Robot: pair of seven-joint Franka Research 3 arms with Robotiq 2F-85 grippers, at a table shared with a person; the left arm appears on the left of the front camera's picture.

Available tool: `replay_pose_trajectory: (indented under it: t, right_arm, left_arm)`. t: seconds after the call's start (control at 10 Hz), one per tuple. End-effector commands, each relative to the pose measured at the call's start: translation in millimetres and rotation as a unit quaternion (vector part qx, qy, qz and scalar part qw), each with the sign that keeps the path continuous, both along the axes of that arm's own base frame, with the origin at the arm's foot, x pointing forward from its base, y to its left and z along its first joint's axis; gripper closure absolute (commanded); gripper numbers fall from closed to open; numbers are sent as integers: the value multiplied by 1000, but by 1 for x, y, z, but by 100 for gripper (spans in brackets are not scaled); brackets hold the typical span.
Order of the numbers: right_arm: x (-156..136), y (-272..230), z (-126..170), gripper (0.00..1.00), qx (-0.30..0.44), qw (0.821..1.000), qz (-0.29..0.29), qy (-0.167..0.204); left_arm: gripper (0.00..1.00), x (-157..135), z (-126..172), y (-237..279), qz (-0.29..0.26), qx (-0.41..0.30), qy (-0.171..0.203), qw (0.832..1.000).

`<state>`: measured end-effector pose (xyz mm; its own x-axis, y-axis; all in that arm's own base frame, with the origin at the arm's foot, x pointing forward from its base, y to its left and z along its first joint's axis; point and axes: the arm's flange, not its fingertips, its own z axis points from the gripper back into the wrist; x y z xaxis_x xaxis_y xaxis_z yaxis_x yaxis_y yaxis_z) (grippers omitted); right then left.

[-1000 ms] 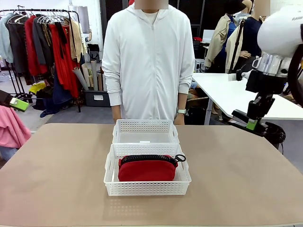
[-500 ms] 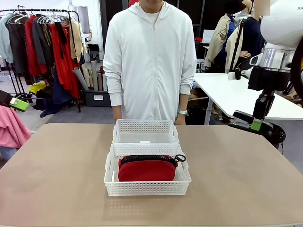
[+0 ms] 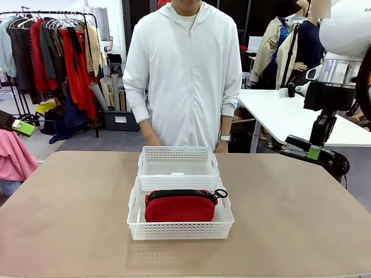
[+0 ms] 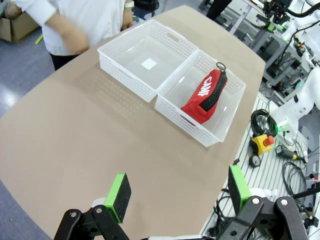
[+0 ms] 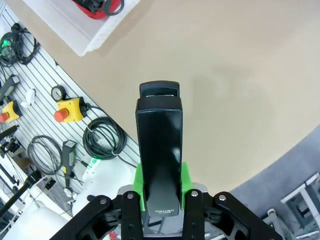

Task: Distribute items into two baskets.
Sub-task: Place the picked Stapler into the Organizing basket as instructed by the person.

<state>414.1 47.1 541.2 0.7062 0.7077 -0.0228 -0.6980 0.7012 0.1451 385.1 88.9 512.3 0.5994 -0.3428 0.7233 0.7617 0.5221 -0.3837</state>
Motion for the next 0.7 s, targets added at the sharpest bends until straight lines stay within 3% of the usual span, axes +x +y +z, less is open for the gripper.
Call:
replay_pose_trajectory:
  t: [0.0,0.6]
  right_arm:
    - [-2,0,1,100,1,1000,-3,-8]
    - [-2,0,1,100,1,1000,-3,-8]
  left_arm:
    - [0,-1,1,0,-2,-3,-1,1000]
    - [0,-1,1,0,-2,-3,-1,1000]
